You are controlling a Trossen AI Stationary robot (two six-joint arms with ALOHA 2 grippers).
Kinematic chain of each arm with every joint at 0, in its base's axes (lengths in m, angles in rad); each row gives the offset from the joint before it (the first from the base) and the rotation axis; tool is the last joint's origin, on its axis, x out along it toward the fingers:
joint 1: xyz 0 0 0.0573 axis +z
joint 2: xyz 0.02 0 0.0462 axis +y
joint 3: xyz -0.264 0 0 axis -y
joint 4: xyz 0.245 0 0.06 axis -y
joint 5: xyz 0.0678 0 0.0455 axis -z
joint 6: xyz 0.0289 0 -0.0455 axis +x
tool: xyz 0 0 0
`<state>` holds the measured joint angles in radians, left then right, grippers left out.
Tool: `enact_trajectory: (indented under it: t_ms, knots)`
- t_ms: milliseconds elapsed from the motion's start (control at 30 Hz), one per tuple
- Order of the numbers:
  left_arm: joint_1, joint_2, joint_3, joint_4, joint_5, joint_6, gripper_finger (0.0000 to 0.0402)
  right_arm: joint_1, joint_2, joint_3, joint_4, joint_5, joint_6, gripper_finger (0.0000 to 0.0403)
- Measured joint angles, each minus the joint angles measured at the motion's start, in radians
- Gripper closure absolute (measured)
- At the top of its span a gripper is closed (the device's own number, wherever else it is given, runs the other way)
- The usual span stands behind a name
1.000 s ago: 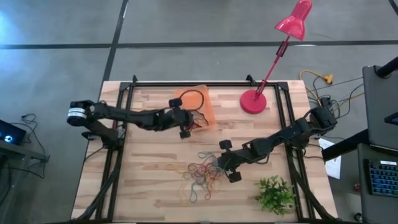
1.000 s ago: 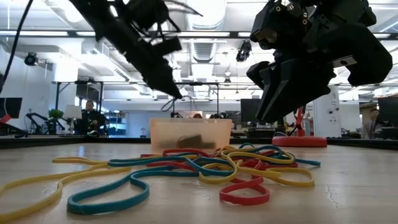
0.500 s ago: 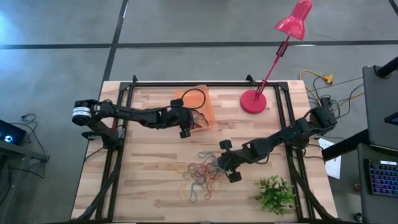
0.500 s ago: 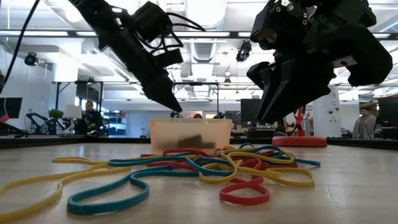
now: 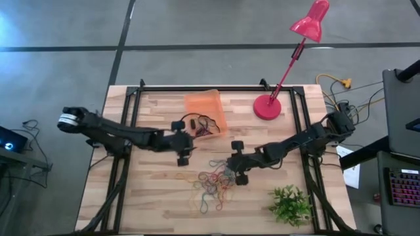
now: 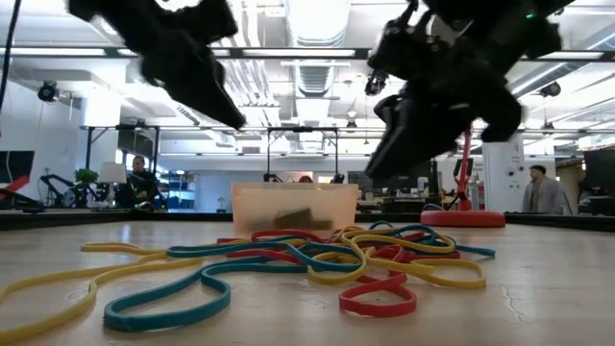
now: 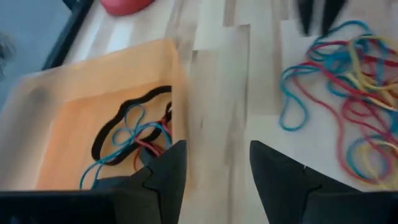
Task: Pick and place rubber bands into bin
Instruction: Put the blue rubber band into the orange bin
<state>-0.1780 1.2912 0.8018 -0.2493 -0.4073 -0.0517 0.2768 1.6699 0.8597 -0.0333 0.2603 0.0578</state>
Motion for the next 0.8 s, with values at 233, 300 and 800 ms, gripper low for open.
enact_trajectory:
  t_ms: [233,300,800]
  knots:
    - [-0.112,-0.101,-0.093,0.041,-0.082,-0.078,0.0242,-0.072,0.000,0.000,0.023,-0.070,0.029,0.0346]
    - [-0.125,-0.128,-0.107,0.040,-0.087,-0.083,0.0242,-0.091,0.013,0.001,0.039,-0.114,0.044,0.0346]
    - [-0.175,-0.350,-0.242,0.055,-0.107,-0.100,0.0242,-0.147,0.170,0.023,0.101,-0.209,0.074,0.0281]
